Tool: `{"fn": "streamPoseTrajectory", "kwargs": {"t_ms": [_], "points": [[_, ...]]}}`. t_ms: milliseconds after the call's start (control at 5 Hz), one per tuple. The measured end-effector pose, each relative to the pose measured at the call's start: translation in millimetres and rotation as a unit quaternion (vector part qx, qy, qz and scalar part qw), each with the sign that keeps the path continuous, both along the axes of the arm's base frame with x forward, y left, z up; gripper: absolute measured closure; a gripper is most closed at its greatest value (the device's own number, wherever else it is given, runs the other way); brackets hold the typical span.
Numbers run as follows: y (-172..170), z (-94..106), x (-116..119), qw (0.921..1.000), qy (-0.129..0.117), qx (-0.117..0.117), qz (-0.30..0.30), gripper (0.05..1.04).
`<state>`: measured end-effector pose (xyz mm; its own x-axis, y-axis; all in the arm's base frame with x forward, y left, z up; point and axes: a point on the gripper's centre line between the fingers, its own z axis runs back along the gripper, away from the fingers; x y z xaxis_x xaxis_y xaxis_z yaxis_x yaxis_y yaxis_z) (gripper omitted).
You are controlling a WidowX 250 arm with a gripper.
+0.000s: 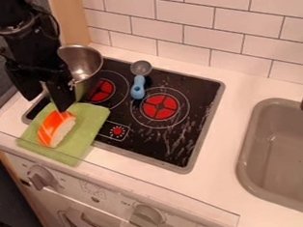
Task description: Move silver pot to the right burner
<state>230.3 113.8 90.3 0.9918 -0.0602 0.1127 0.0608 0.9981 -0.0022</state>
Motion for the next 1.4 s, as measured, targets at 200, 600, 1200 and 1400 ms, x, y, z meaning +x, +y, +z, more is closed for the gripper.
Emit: {"fn": "streamPoseTrajectory", "kwargs": {"t_ms": [200,600,1200,1400], "points": [[-2,-6.1,-1,0.9999,0.01,-0.009,0.009,0.083],[-14,-2.5,53,0.9935,-0.019,-0.014,0.111,0.083],[2,-27.3,113,0.9937,0.025,0.025,0.106,0.083],[6,-38.2,110,0.9923,0.043,0.035,0.111,0.155]]}}
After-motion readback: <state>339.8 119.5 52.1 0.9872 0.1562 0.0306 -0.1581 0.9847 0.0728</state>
